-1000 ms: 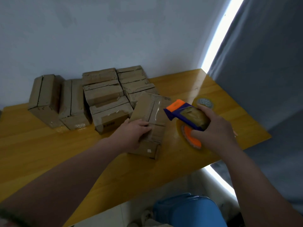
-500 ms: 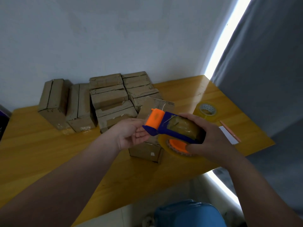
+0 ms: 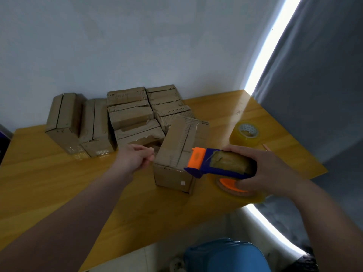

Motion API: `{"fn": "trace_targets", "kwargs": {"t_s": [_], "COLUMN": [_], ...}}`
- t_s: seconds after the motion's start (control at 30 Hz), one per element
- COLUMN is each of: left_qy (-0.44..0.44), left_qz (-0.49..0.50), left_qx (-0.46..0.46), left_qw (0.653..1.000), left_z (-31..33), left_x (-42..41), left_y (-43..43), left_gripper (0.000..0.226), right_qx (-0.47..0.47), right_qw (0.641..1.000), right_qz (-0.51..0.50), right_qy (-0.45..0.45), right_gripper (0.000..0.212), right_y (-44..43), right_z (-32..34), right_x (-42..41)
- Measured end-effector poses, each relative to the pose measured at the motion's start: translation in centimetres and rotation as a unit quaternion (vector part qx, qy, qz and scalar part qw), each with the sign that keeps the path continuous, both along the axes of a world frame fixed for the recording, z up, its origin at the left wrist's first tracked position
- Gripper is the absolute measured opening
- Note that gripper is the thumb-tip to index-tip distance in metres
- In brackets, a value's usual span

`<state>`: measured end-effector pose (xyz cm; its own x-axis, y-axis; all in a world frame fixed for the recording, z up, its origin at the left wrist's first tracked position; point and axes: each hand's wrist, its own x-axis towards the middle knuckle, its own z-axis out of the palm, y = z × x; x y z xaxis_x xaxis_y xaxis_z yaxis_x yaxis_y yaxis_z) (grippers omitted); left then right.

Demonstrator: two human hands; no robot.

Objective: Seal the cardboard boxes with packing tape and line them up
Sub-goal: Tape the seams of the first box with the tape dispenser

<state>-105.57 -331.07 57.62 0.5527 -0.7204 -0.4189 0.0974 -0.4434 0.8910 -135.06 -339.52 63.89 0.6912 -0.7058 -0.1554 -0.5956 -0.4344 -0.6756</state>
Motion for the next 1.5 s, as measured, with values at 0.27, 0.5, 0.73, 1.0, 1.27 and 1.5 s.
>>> {"fn": "trace_targets", "kwargs": {"t_s": [0.27,0.5,0.73,1.0,1.27,1.5], "left_qy": [-0.075,-0.124,-0.138,-0.118,-0.166,-0.118], "left_qz": [0.056,0.040,0.021,-0.036,-0.006,-0.084], "left_qx": [-0.005,0.026,0.048,0.058,0.075,-0.001], "left_qw": [0.996,0.991,0.989,0.991,0.983,0.989], "left_z": [-2.8,-4.1,-4.9,-5.5,-5.5,-3.2], "left_x": [0.0,0.2,0.0,-0.1,-0.4,-3.1], "left_y": [0.9,1.1,1.2,1.0,1.3,2.1], "left_gripper": [0.026,0.030,0.031,0.028,0.019,0.048], "right_qx": [-0.029,-0.034,-0.050,-0.017,-0.016,-0.005], "right_qw": [0.999,0.998,0.997,0.999,0.999,1.000], "right_qz": [0.025,0.040,0.042,0.028,0.024,0.016], "right_qy": [0.030,0.028,0.033,0.031,0.026,-0.002], "right_gripper": [0.076,0.073,0.076,0.076,0.076,0.076], "right_y": [0.0,-0.3,-0.5,-0.3,-0.5,-0.3], "right_z": [-1.3,-2.3,-4.0,-4.6,-5.1,-5.5], "right_x": [1.2,1.9,2.3,2.1,2.1,2.4]}}
